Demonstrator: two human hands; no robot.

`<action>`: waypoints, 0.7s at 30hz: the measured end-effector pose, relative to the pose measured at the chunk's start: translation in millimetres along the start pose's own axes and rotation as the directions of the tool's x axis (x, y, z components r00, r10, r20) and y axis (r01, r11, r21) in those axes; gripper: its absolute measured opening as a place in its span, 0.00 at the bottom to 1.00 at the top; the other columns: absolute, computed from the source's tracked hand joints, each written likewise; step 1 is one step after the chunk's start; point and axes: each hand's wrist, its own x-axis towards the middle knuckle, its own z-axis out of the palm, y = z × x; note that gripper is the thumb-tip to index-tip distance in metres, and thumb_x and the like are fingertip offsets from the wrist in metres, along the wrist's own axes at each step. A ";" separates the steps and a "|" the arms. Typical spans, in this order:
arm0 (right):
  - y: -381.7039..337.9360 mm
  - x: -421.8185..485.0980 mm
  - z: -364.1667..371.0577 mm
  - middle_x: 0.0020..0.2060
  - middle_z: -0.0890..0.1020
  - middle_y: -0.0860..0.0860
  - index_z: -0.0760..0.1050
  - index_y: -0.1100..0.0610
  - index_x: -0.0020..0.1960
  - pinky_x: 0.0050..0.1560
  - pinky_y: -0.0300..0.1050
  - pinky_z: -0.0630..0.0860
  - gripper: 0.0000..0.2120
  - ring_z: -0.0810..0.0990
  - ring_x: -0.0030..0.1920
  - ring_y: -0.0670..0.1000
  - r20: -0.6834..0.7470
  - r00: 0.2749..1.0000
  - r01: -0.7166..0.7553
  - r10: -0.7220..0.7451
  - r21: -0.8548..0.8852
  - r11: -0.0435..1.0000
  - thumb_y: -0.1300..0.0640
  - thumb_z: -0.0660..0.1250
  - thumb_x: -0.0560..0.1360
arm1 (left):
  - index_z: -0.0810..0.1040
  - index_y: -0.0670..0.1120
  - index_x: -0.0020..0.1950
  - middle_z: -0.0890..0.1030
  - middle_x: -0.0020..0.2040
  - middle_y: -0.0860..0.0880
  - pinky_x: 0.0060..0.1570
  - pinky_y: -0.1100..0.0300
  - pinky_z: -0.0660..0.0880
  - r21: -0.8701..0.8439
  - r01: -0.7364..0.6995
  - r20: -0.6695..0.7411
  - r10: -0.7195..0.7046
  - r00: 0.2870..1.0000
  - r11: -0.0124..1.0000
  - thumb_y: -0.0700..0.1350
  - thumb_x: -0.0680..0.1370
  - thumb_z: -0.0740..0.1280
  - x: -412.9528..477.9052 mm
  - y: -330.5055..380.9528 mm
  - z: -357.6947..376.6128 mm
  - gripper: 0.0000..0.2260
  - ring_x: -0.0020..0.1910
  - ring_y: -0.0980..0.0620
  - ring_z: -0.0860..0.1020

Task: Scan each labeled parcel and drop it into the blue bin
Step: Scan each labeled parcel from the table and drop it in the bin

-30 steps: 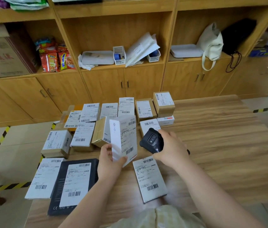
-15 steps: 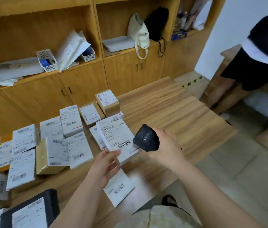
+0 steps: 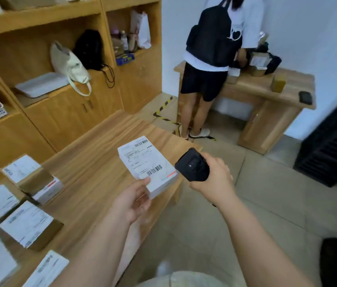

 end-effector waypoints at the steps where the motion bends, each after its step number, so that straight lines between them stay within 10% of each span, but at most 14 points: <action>1: 18.1 2.7 -17.3 0.62 0.73 0.49 0.65 0.42 0.73 0.65 0.53 0.69 0.41 0.71 0.65 0.56 -0.029 0.999 -0.026 0.026 0.005 1.000 0.51 0.77 0.63 | 0.78 0.50 0.56 0.84 0.44 0.50 0.38 0.58 0.73 0.013 0.010 0.021 -0.010 1.000 1.000 0.44 0.74 0.74 2.5 -6.6 24.9 0.12 0.42 0.51 0.78; 8: 149.2 10.3 -140.7 0.61 0.72 0.48 0.65 0.42 0.74 0.64 0.51 0.69 0.43 0.70 0.65 0.55 -0.206 0.964 -0.166 0.169 0.030 0.986 0.52 0.77 0.62 | 0.76 0.48 0.49 0.83 0.30 0.50 0.44 0.59 0.74 0.077 0.098 0.184 -0.111 0.977 0.992 0.42 0.76 0.72 5.0 -63.1 217.8 0.06 0.42 0.52 0.77; 21: 352.6 -19.1 -309.0 0.63 0.71 0.48 0.63 0.43 0.75 0.65 0.52 0.67 0.41 0.69 0.66 0.54 -0.419 0.791 -0.430 0.446 0.139 0.892 0.52 0.76 0.65 | 0.78 0.47 0.54 0.82 0.42 0.47 0.47 0.57 0.74 0.414 0.107 0.371 -0.275 0.887 0.904 0.42 0.73 0.74 1.8 -184.7 488.6 0.12 0.43 0.50 0.78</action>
